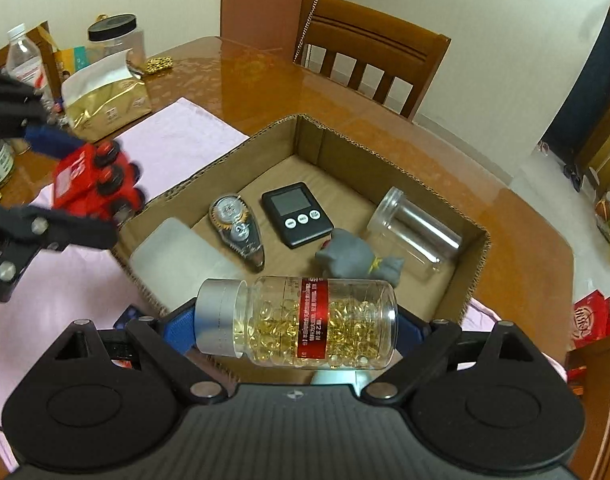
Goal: Organize rigid objects
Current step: 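Carry toy robot and capsule bottle into the cardboard box and release both, then move both grippers back over the toy block and refill pack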
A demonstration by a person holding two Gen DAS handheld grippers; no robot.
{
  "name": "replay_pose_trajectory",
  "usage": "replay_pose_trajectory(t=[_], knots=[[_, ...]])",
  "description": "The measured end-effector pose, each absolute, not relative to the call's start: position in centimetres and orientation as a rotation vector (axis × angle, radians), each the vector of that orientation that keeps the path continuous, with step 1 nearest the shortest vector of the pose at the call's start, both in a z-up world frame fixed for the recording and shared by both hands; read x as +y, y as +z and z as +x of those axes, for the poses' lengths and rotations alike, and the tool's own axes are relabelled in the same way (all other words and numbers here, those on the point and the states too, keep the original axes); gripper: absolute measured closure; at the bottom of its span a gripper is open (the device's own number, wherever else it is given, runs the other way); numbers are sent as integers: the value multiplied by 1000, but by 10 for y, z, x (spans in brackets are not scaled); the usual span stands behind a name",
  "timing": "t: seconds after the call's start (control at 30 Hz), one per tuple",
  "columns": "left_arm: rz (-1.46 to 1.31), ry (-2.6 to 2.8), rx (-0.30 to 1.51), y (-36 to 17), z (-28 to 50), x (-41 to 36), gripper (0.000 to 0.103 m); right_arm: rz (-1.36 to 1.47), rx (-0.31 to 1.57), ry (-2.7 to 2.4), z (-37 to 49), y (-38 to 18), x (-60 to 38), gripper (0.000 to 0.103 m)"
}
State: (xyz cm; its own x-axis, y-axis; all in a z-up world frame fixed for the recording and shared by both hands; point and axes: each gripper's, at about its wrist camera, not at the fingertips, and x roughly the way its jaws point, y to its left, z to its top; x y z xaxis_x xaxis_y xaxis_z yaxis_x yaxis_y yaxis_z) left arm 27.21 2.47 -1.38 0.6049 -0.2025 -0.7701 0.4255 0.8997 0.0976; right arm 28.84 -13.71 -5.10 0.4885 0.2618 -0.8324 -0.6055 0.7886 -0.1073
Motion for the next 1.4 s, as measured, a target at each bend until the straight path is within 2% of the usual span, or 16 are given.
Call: replay_pose_trajectory(t=[0.1, 0.5, 0.83, 0.87, 0.97, 1.0, 1.4], knots=[[284, -355, 850, -16, 294, 19, 53, -386, 892, 545, 297, -56, -137, 0], [252, -348, 890, -42, 380, -11, 53, -241, 905, 475, 283, -51, -168, 0], [269, -317, 973, -91, 440, -36, 53, -158, 917, 437, 268, -49, -189, 0], [265, -303, 972, -93, 442, -36, 49, -155, 917, 431, 267, -49, -191, 0], [248, -296, 942, -87, 442, -35, 11, -143, 915, 425, 265, -49, -197, 0], [255, -288, 911, -82, 437, -34, 5, -139, 917, 424, 264, -49, -198, 0], [312, -269, 813, -34, 351, -6, 5, -115, 967, 366, 234, -74, -185, 0]])
